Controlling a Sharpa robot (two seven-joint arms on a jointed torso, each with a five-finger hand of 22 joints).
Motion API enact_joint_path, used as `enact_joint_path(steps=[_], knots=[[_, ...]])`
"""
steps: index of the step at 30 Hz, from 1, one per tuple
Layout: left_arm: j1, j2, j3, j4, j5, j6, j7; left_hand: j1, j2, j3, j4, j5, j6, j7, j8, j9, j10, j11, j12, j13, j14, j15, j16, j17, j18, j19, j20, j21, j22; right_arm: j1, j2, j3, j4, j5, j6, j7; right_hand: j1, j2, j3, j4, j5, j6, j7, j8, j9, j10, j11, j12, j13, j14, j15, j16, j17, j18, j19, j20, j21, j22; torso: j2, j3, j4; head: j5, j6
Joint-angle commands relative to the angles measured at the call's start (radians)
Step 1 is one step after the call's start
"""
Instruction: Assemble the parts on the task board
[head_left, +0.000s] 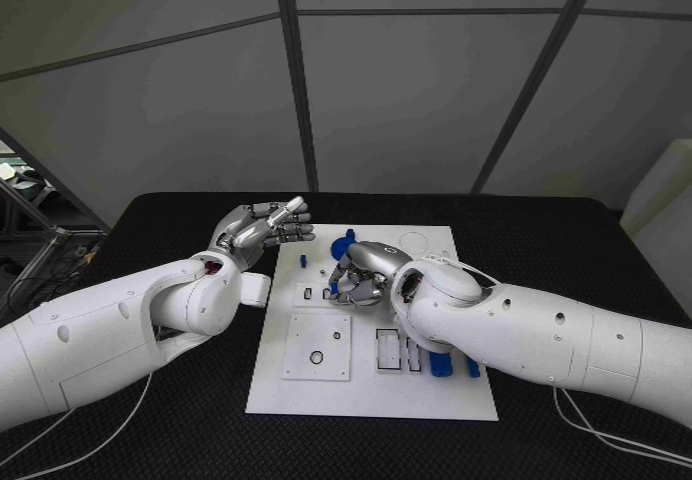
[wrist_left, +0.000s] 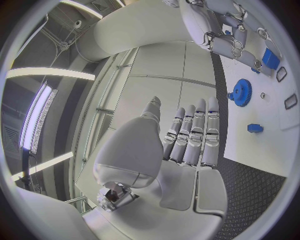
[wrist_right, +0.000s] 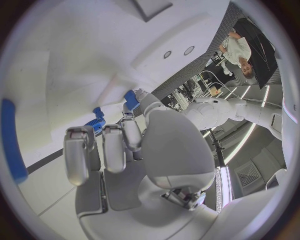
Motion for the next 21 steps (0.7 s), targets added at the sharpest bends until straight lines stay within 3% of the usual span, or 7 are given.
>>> enact_joint_path(steps=[1,21], knots=[[0.002,0.001,0.001,0.001,-0.001,0.013,0.002,0.0,0.007,0.001,-0.007,-0.001,0.006,-0.001,-0.007,-0.002,0.007,-0.001,-0.005,-0.001,0.001,0.008,-0.007,-0.001,-0.013,0.008,-0.002,-0.006,-0.001,-0.001,0.001,-0.002,-0.002,-0.009,0.03,-0.013,-0.015,-0.001,-0.006,-0.002,0.0,-0.009,-0.001,-0.002,-0.001,-0.009,0.003,-0.006,-0.004,0.051,-0.002,-0.006,0.012,-0.008,0.086,-0.003,-0.003,0.236,0.0,0.0,0.0,-0.001,-0.001],[0.002,0.001,0.001,-0.001,-0.001,0.013,0.001,0.0,0.007,0.001,-0.007,-0.001,0.006,-0.001,-0.007,-0.002,0.007,-0.001,-0.006,-0.001,0.001,0.008,-0.007,-0.001,-0.013,0.008,-0.002,-0.006,-0.001,-0.001,0.001,-0.003,-0.004,-0.031,0.042,-0.025,-0.022,-0.017,-0.009,-0.01,-0.003,-0.035,0.006,-0.002,-0.006,-0.027,0.009,-0.032,-0.03,0.05,0.003,-0.01,0.007,-0.007,0.082,0.002,-0.007,0.229,0.0,0.0002,-0.0004,-0.001,-0.004]])
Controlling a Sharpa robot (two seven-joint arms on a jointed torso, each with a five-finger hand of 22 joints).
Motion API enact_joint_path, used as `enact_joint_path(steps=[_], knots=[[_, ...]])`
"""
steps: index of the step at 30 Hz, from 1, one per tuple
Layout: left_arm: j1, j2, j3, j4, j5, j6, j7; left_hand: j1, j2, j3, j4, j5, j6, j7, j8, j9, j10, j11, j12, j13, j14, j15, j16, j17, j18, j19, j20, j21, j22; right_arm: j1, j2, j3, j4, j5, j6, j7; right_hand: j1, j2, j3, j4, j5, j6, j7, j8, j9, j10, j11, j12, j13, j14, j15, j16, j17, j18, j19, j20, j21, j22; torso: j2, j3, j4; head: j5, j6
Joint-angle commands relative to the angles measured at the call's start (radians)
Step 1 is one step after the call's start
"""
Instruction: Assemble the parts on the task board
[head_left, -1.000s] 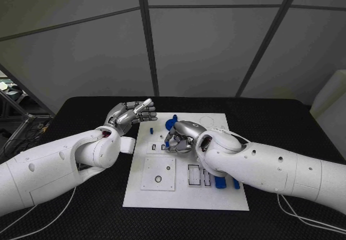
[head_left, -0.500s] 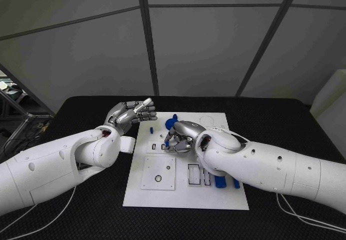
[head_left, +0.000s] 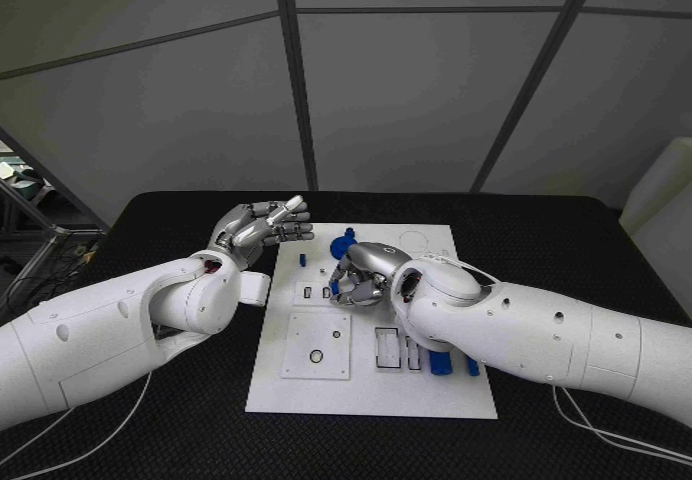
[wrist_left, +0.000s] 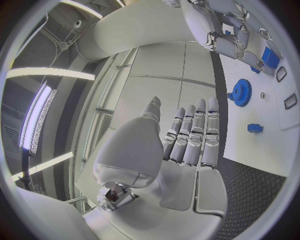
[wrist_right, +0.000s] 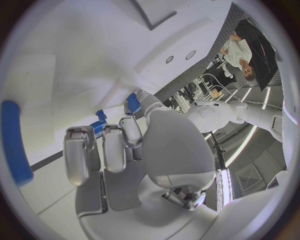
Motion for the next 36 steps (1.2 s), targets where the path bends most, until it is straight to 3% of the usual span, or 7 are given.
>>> enact_joint_path(steps=[1,8,18,27,36], knots=[[0.002,0.001,0.001,0.0,-0.001,0.012,0.003,0.0,0.008,0.0,-0.008,-0.001,0.005,-0.002,-0.008,-0.002,0.007,-0.001,-0.007,-0.001,0.001,0.008,-0.008,-0.001,-0.013,0.008,-0.002,-0.007,-0.002,-0.001,0.0,-0.002,-0.001,-0.014,0.019,-0.011,0.001,-0.01,-0.004,-0.005,-0.003,-0.008,-0.001,-0.002,0.001,-0.004,0.0,-0.005,-0.001,0.05,0.003,-0.006,0.008,-0.007,0.082,0.002,-0.003,0.229,0.0,0.0002,0.0003,-0.001,0.0],[0.002,0.001,0.001,-0.001,-0.001,0.012,0.002,0.001,0.008,0.0,-0.009,-0.001,0.004,-0.003,-0.01,-0.003,0.007,0.0,-0.008,-0.001,0.002,0.008,-0.009,-0.001,-0.013,0.008,-0.002,-0.007,-0.002,-0.001,0.001,-0.002,-0.003,-0.015,0.011,-0.012,-0.01,-0.018,-0.009,-0.003,-0.005,-0.016,0.001,-0.002,0.0,-0.006,0.003,-0.008,-0.004,0.05,0.005,-0.007,0.007,-0.007,0.083,0.004,-0.003,0.23,0.0,0.0001,-0.0003,-0.001,0.0],[0.002,0.002,0.001,-0.002,-0.001,0.015,-0.001,0.0,0.008,-0.002,-0.011,-0.001,0.0,-0.008,-0.014,-0.004,0.008,0.001,-0.011,-0.001,0.003,0.008,-0.011,-0.001,-0.013,0.008,-0.001,-0.007,-0.003,-0.001,0.003,-0.002,-0.005,-0.01,-0.034,-0.009,-0.05,-0.044,-0.04,0.019,-0.024,-0.075,0.009,-0.002,-0.005,-0.025,0.011,-0.04,-0.041,0.048,0.012,-0.012,0.001,-0.006,0.081,0.011,-0.005,0.228,0.0,0.0001,0.0003,-0.002,0.0],[0.002,0.002,0.001,-0.004,-0.001,0.022,-0.004,0.0,0.008,-0.002,-0.011,-0.001,0.0,-0.009,-0.015,-0.004,0.008,0.001,-0.012,-0.001,0.003,0.008,-0.012,-0.001,-0.013,0.008,-0.001,-0.007,-0.004,-0.003,0.002,-0.002,0.0,-0.001,-0.095,0.013,-0.052,-0.059,-0.065,0.045,-0.087,-0.107,0.014,-0.001,-0.002,-0.038,0.015,-0.062,-0.068,0.047,0.016,-0.018,-0.006,-0.005,0.079,0.015,-0.008,0.223,-0.001,0.0004,0.0,-0.003,0.002],[0.002,-0.001,0.001,-0.012,-0.024,0.032,-0.026,-0.002,0.02,-0.007,-0.018,-0.001,0.022,-0.005,-0.014,-0.003,0.046,-0.011,-0.008,0.003,0.025,0.0,-0.014,0.004,-0.011,0.02,-0.006,-0.004,-0.007,-0.005,-0.061,-0.002,0.07,0.017,-0.147,0.088,-0.051,-0.067,-0.073,0.053,-0.09,-0.111,0.015,0.0,-0.001,-0.032,0.016,-0.054,-0.06,0.047,0.017,-0.018,-0.007,-0.005,0.079,0.016,-0.007,0.224,-0.003,0.001,-0.0015,0.001,0.005]])
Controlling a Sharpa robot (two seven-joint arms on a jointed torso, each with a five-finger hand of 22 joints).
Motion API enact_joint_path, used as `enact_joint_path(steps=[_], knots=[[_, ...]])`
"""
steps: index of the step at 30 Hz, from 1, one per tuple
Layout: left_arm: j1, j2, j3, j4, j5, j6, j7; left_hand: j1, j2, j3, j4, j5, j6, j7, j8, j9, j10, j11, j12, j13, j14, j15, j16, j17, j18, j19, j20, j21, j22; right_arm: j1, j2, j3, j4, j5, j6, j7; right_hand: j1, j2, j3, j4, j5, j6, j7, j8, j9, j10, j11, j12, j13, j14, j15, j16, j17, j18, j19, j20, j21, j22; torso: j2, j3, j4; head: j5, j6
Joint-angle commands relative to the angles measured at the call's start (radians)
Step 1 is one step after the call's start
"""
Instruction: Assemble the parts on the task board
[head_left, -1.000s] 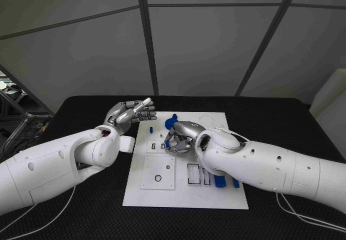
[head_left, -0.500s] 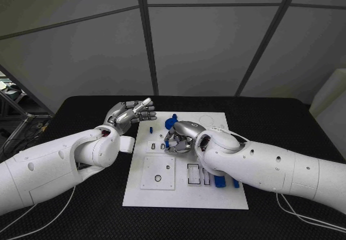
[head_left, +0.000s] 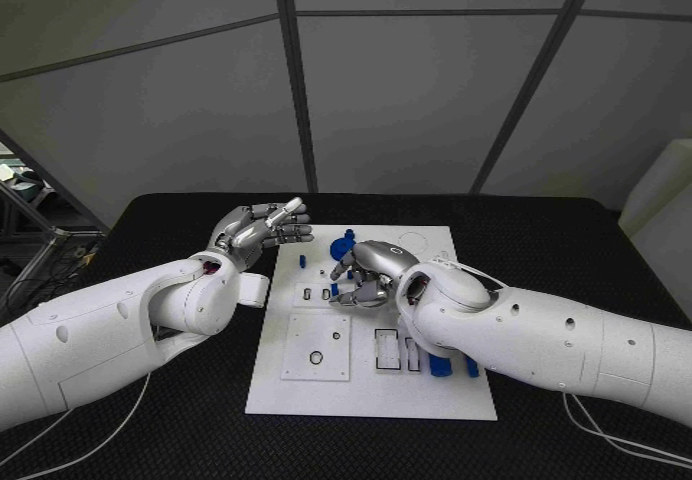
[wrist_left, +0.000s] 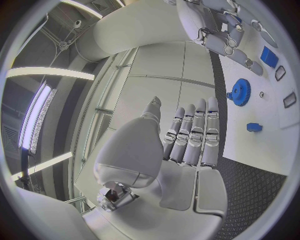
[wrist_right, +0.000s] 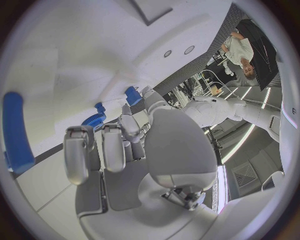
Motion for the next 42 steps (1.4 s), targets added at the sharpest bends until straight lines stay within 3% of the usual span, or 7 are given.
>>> enact_joint_path(steps=[1,9,15,18,21,27,42], knots=[[0.002,-0.002,0.001,-0.005,-0.035,0.026,-0.024,-0.003,0.012,-0.003,-0.006,-0.001,0.025,0.003,0.002,0.003,0.033,-0.006,0.007,0.004,0.031,-0.006,0.005,0.007,-0.01,0.02,-0.005,0.007,0.0,0.002,-0.036,0.001,0.041,0.031,-0.072,0.097,-0.001,-0.01,-0.004,0.001,-0.006,-0.006,-0.001,0.0,0.001,0.002,0.0,0.006,0.009,0.047,0.009,-0.007,-0.003,-0.005,0.078,0.009,-0.004,0.223,-0.001,0.0009,-0.002,0.003,0.003],[0.001,-0.008,0.001,-0.03,-0.211,0.108,-0.154,-0.005,0.031,-0.01,0.0,0.041,0.168,-0.062,0.046,0.029,0.218,-0.08,0.054,0.017,0.254,-0.087,0.104,0.078,-0.007,0.18,-0.081,0.11,0.041,0.018,-0.167,0.021,0.14,0.261,-0.024,0.302,0.057,0.006,0.014,-0.016,0.048,0.028,-0.008,0.011,0.013,-0.06,-0.007,-0.091,-0.095,0.018,0.006,-0.074,-0.099,0.03,-0.011,0.007,-0.089,0.081,-0.016,0.004,-0.0043,0.013,0.008],[0.004,-0.017,0.001,-0.04,-0.432,0.201,-0.342,-0.01,0.016,-0.024,0.016,0.06,0.246,-0.119,0.056,0.062,0.391,-0.154,0.103,0.068,0.45,-0.174,0.326,0.28,-0.012,0.349,-0.168,0.273,0.127,0.057,-0.262,0.036,0.158,0.467,-0.018,0.34,0.075,0.017,0.047,-0.029,0.065,0.081,-0.014,0.012,0.024,-0.226,-0.008,-0.447,-0.436,-0.123,0.003,-0.444,-0.527,0.119,-0.274,0.005,-0.407,-0.346,-0.041,0.0107,-0.0054,0.027,-0.005],[0.016,-0.014,0.001,-0.043,-0.523,0.22,-0.431,-0.017,-0.001,-0.044,0.023,0.041,0.231,-0.12,0.052,0.108,0.421,-0.179,0.195,0.198,0.468,-0.191,0.918,0.879,-0.041,0.428,-0.196,0.515,0.386,0.069,-0.291,0.042,0.146,0.523,-0.055,0.346,0.083,0.004,0.1,-0.035,0.103,0.102,-0.012,0.007,0.025,-0.229,0.003,-0.562,-0.534,-0.182,0.014,-0.671,-0.717,0.17,-0.429,0.013,-0.666,-0.631,-0.051,0.0135,-0.0071,0.031,-0.012],[0.036,-0.005,0.001,-0.052,-0.618,0.29,-0.526,-0.054,0.018,-0.056,0.055,0.031,0.229,-0.13,0.079,0.169,0.447,-0.187,0.501,0.555,0.475,-0.203,1.133,1.111,-0.071,0.463,-0.2,0.684,0.606,0.077,-0.308,0.047,0.125,0.581,-0.064,0.349,0.08,-0.008,0.139,-0.038,0.104,0.114,-0.008,0.005,0.026,-0.225,0.0,-0.647,-0.608,-0.178,0.019,-0.743,-0.743,0.168,-0.418,0.018,-0.719,-0.67,-0.06,0.0156,-0.0073,0.038,-0.019],[0.087,0.034,0.001,-0.092,-0.815,0.467,-0.7,-0.103,0.047,-0.086,0.116,-0.19,0.192,-0.14,0.14,0.317,0.424,-0.177,0.771,0.9,0.464,-0.199,1.244,1.24,-0.08,0.438,-0.2,0.792,0.734,0.086,-0.307,0.05,0.078,0.643,-0.03,0.351,0.061,-0.043,0.237,-0.039,0.096,0.097,0.02,0.003,0.013,-0.174,0.032,-0.912,-0.841,-0.217,0.059,-0.974,-0.838,0.168,-0.448,0.052,-0.873,-0.767,-0.072,0.0221,-0.0104,0.044,-0.025],[0.15,0.17,-0.057,-0.16,-0.954,0.475,-0.899,-0.122,0.031,-0.146,0.203,-0.204,0.096,-0.164,0.322,0.814,0.533,-0.192,1.193,1.392,0.499,-0.212,1.401,1.423,-0.114,0.491,-0.206,0.987,1.029,0.09,-0.292,0.051,0.052,0.631,-0.064,0.342,0.029,-0.069,0.247,-0.082,0.102,0.088,0.015,0.0,0.001,-0.067,0.027,-0.996,-0.95,-0.089,0.046,-1.053,-0.847,0.168,-0.36,0.044,-0.922,-0.807,-0.073,0.0238,-0.012,0.059,-0.038]])
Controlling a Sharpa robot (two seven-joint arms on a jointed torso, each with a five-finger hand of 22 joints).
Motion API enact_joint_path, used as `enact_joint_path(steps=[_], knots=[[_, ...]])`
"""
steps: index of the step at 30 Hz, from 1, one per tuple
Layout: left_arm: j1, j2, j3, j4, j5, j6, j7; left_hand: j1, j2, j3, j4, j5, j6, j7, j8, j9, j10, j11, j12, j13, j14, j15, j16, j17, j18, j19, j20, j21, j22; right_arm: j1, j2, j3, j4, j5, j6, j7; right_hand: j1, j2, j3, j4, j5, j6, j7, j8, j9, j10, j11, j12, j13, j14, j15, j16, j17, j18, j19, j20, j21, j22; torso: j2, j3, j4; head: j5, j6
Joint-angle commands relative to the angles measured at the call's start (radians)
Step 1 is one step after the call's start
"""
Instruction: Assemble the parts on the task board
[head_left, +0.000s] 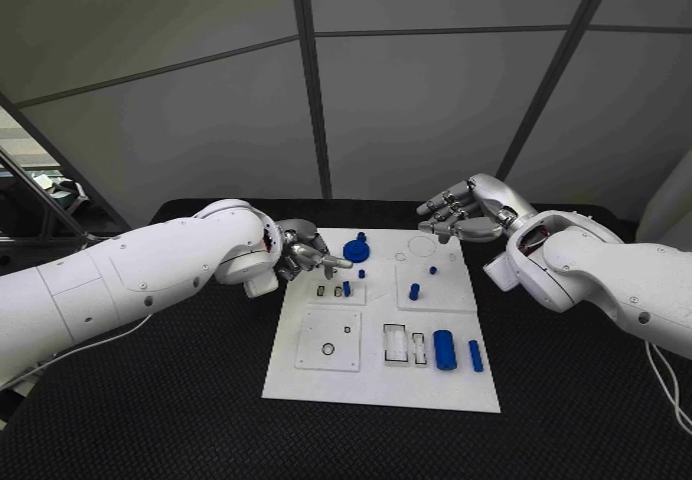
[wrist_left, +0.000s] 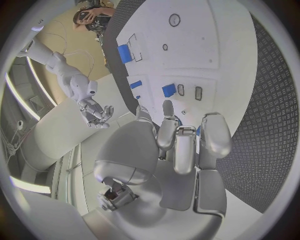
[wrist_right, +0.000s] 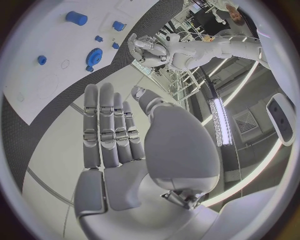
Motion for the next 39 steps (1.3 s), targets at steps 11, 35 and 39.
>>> enact_joint_path(steps=[11,35,39], knots=[[0.012,0.078,-0.017,-0.04,-0.094,0.041,-0.143,-0.026,0.012,-0.01,0.008,-0.005,-0.01,-0.01,0.027,0.092,0.052,-0.034,0.162,0.191,0.097,-0.011,0.024,0.234,-0.05,0.031,-0.005,0.036,0.067,0.002,0.015,0.001,-0.004,-0.004,-0.037,0.007,-0.009,-0.005,-0.002,-0.009,0.007,-0.011,0.001,-0.001,-0.002,0.0,0.0,0.008,0.0,0.012,-0.003,0.019,0.02,0.004,0.017,-0.004,0.008,0.006,0.003,-0.0008,-0.0015,0.002,-0.006],[0.018,0.138,-0.019,-0.09,-0.11,0.109,-0.19,-0.008,0.026,0.0,0.001,0.002,-0.022,-0.009,0.019,0.121,0.046,-0.033,0.151,0.188,0.095,-0.01,0.02,0.228,-0.047,0.019,-0.005,0.029,0.054,0.002,0.03,0.001,-0.019,-0.005,-0.047,0.01,-0.014,-0.001,-0.004,-0.012,0.014,-0.015,0.003,-0.001,-0.002,-0.014,0.003,0.006,-0.005,0.001,-0.002,0.026,0.033,0.002,0.017,-0.004,0.008,0.008,0.005,-0.0025,0.0,0.006,-0.022],[0.018,0.145,-0.019,-0.099,-0.11,0.109,-0.188,-0.004,0.027,0.002,-0.001,0.004,-0.023,-0.008,0.018,0.125,0.045,-0.033,0.15,0.188,0.095,-0.01,0.019,0.227,-0.046,0.017,-0.005,0.028,0.052,0.002,0.032,0.001,-0.021,-0.005,-0.045,0.009,-0.014,-0.001,-0.004,-0.012,0.014,-0.015,0.003,-0.001,-0.002,-0.014,0.003,0.006,-0.005,0.001,-0.002,0.026,0.033,0.002,0.017,-0.004,0.008,0.008,0.005,-0.0027,-0.0002,0.006,-0.025]])
